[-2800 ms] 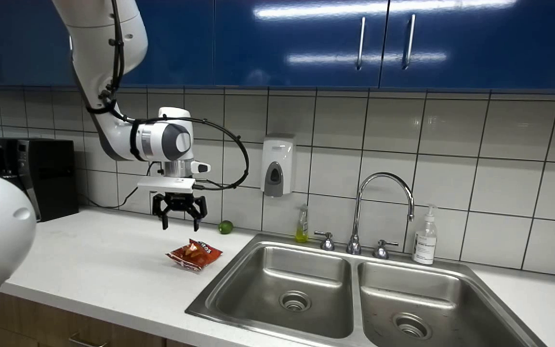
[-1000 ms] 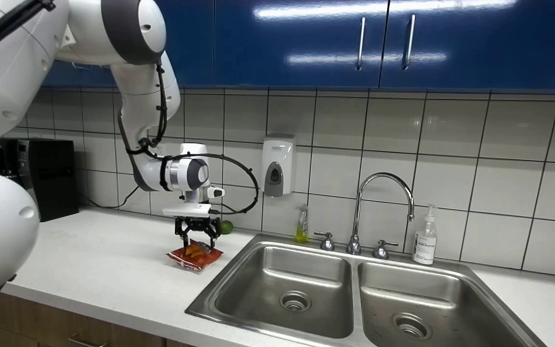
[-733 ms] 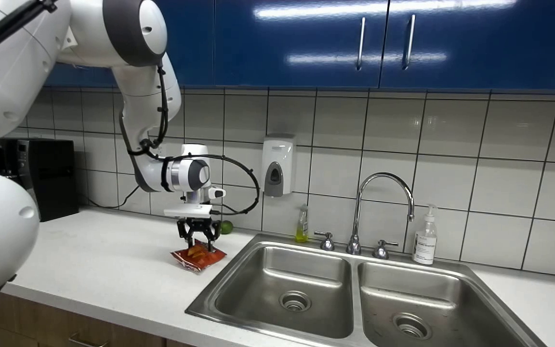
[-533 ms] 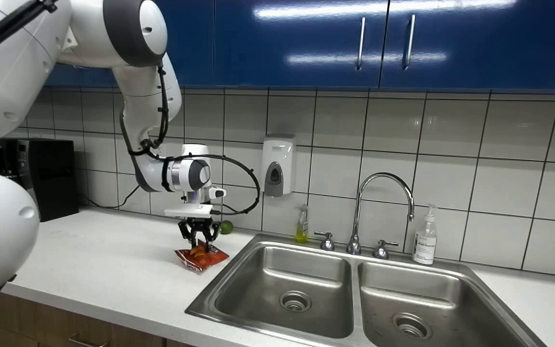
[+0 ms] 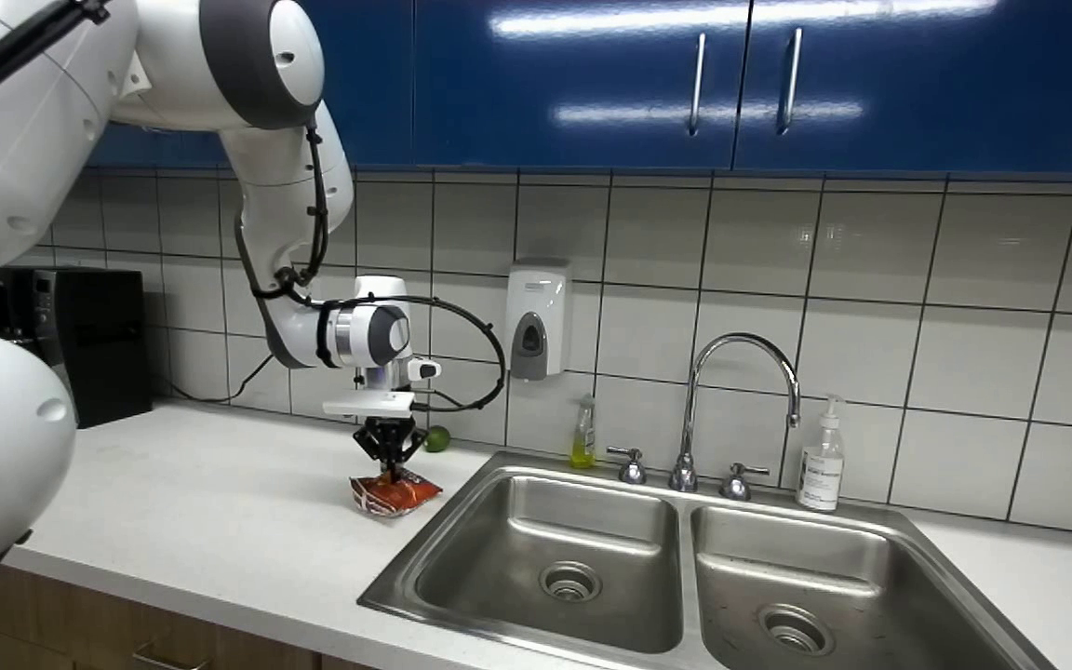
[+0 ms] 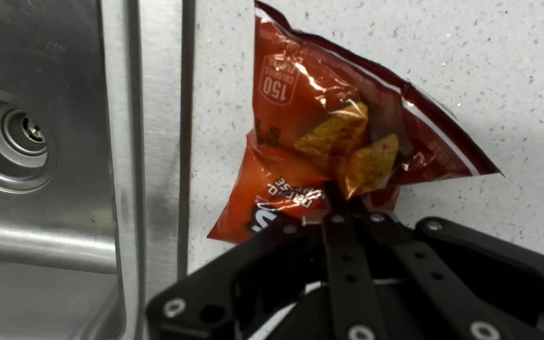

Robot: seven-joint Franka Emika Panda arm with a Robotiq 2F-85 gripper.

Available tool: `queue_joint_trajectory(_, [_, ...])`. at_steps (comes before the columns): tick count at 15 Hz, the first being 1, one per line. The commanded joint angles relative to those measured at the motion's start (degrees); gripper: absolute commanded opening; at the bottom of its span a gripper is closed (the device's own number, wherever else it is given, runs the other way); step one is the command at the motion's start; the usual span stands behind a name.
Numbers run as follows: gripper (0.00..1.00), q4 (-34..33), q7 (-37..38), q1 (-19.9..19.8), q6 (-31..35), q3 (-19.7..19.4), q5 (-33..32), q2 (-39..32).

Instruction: Put the orange packet in the sink

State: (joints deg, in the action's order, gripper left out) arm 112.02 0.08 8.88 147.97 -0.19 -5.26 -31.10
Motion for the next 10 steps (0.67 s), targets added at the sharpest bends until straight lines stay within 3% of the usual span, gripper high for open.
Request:
queue_joint_trajectory(1, [0.00,-1.00,2.09,0.34,-0.96,-0.34,-1.53,0.10])
queue_joint_trajectory(10, [0.00,0.39,1.98,-0.22,-0.95,-0.11,-1.14,5.47])
